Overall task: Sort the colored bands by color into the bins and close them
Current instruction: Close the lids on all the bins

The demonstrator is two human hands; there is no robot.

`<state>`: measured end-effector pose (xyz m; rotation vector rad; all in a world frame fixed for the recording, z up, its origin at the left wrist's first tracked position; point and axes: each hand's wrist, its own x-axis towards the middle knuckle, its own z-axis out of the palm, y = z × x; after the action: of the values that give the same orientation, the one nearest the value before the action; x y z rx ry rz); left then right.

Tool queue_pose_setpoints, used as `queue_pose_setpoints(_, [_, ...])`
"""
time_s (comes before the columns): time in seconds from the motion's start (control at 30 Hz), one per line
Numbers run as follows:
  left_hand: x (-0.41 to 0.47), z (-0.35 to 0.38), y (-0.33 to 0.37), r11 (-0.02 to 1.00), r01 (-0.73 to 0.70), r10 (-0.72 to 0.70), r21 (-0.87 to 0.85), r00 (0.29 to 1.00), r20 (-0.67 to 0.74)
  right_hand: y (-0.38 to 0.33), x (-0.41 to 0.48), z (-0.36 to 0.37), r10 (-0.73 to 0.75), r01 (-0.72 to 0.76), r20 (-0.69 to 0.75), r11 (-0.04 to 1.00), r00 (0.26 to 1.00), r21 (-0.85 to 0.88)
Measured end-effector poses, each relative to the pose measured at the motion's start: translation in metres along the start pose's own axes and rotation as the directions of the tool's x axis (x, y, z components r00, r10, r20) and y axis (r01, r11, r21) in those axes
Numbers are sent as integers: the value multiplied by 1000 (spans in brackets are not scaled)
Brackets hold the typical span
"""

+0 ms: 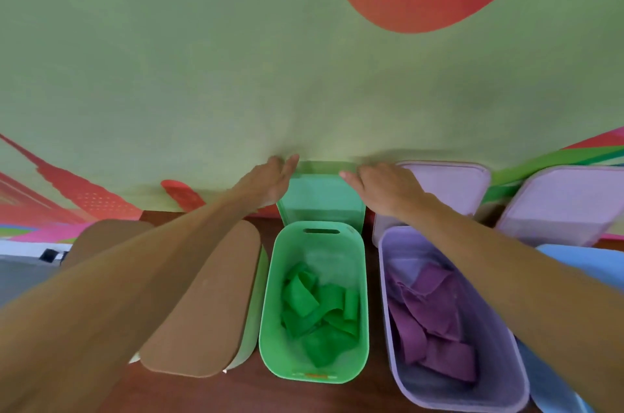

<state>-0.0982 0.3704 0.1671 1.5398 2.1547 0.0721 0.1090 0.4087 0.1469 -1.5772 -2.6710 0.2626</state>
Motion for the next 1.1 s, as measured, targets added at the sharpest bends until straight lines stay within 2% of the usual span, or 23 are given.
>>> queue_pose_setpoints(0.17, [-8, 19, -17, 993, 113, -105, -41, 982, 160, -9, -8, 21, 43, -50, 72, 993, 997, 111])
queue_pose_setpoints(0.3, [-6, 34, -44, 990, -24, 56, -142, 973, 223, -12, -24, 22, 30, -57, 155, 982, 988, 179])
queue_pose_setpoints(0.47, [-56, 27, -40, 994, -96, 105, -57, 979, 176, -33, -61, 13, 72, -81, 93, 992, 993, 98])
queue_pose_setpoints(0.6, [-92, 29, -51, 983, -161, 175, -87, 967, 188, -49, -97, 5, 138, -147, 100, 985, 985, 93])
queue_pose_setpoints(0.73, [-119, 46, -77, 976, -169, 195, -140, 959, 205, -65, -135, 18, 208, -247, 195, 947, 959, 205])
queue_pose_setpoints(0.93, [-151, 87, -105, 961, -190, 227, -201, 957, 180, -90, -181, 48, 306, -402, 281, 819, 910, 409])
queue_pose_setpoints(1.1, [-172, 115, -113, 960, -119, 150, -252, 983, 106, -97, -196, 73, 237, -342, 265, 804, 935, 487])
